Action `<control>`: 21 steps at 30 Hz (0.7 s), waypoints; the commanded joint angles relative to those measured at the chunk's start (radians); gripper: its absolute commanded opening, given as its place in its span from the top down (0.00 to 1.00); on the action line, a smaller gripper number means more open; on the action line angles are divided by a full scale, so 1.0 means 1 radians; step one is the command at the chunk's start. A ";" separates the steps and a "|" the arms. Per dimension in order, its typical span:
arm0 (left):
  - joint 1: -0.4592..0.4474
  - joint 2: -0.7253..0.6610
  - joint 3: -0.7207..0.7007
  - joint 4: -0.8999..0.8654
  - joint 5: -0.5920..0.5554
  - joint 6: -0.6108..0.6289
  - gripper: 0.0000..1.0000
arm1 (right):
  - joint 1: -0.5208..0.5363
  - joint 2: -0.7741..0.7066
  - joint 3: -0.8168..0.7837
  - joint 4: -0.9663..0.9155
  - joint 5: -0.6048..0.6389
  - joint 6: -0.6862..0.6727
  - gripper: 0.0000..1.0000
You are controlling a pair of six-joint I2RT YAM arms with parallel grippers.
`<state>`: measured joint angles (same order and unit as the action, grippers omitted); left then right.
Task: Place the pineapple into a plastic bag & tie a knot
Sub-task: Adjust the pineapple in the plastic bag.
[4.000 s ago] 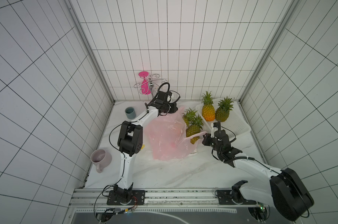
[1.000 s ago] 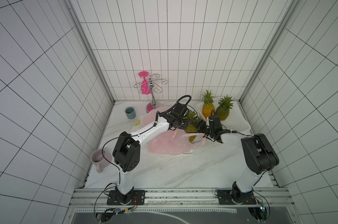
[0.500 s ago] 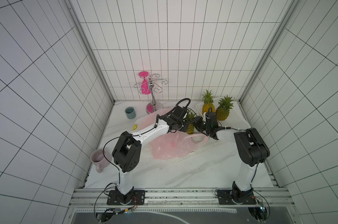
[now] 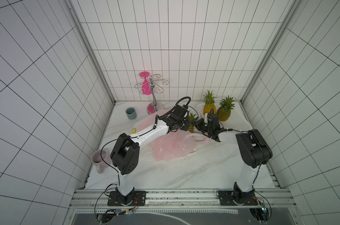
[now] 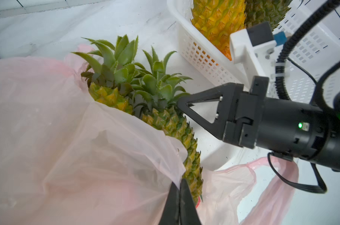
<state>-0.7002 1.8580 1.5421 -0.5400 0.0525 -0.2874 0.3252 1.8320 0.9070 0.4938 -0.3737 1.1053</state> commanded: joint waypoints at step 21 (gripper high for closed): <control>0.048 -0.085 -0.078 0.010 0.083 0.120 1.00 | 0.023 -0.409 -0.348 -0.138 -0.103 0.010 0.26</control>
<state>-0.6487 1.8042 1.4765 -0.5411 0.1135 -0.1940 0.3775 1.4273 0.6010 0.3691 -0.4786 1.1015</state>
